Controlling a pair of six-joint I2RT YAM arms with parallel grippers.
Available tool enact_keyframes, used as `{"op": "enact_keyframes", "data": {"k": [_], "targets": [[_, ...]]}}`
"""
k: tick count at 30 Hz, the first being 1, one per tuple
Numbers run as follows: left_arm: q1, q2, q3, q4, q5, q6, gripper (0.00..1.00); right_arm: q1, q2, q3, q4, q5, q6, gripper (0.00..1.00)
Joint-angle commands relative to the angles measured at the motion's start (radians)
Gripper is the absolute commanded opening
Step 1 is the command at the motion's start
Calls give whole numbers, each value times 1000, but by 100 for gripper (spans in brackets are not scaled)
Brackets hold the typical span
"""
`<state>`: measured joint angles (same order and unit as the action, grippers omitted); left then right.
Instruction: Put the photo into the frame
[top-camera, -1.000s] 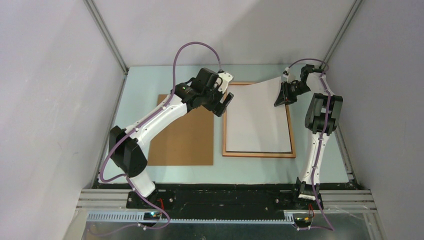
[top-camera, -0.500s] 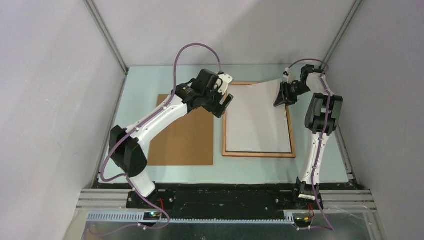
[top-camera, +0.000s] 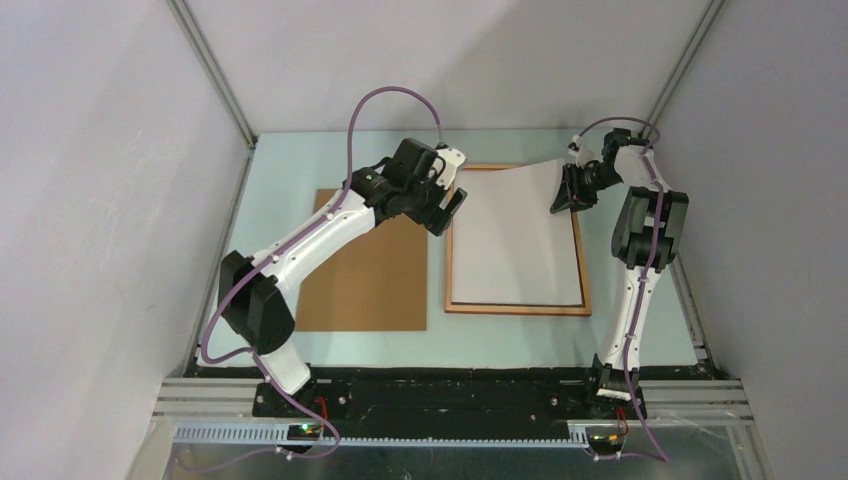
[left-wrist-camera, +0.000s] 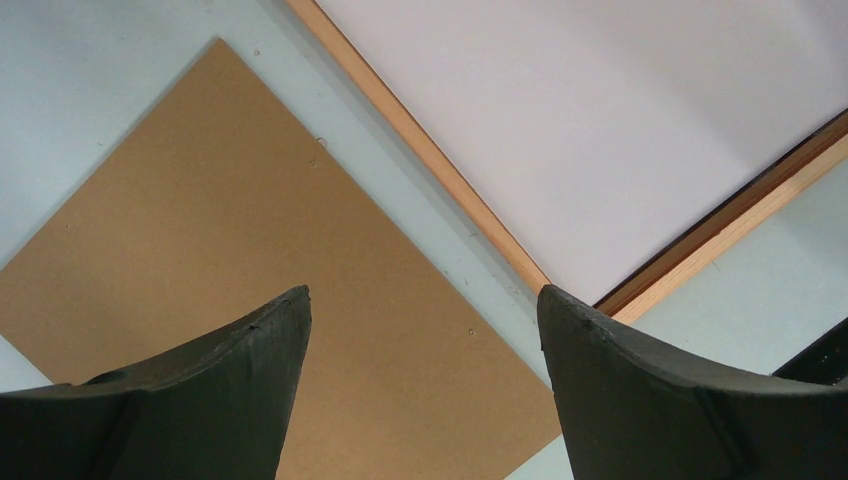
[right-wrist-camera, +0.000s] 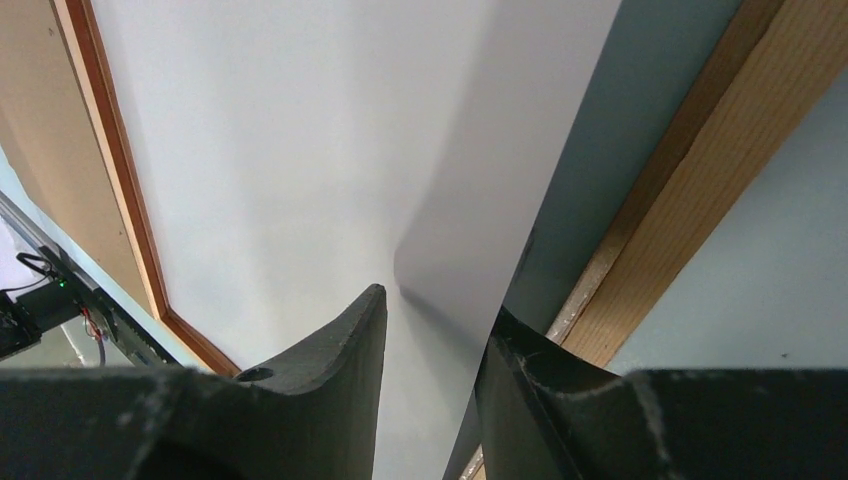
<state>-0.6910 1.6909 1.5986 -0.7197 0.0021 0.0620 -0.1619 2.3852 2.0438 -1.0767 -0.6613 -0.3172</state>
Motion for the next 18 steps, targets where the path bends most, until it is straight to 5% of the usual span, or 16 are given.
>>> {"op": "enact_keyframes", "data": {"k": [1,10,18], "targets": [[5,-11,-6,16,-10,22,88,-7,-60,1,18,13,2,39],[4,-11,-6,17,-10,22,88,-10,-60,-3,18,26,2,39],[5,-12,-8,17,-10,22,88,-13,-57,-2,21,31,3,24]]}}
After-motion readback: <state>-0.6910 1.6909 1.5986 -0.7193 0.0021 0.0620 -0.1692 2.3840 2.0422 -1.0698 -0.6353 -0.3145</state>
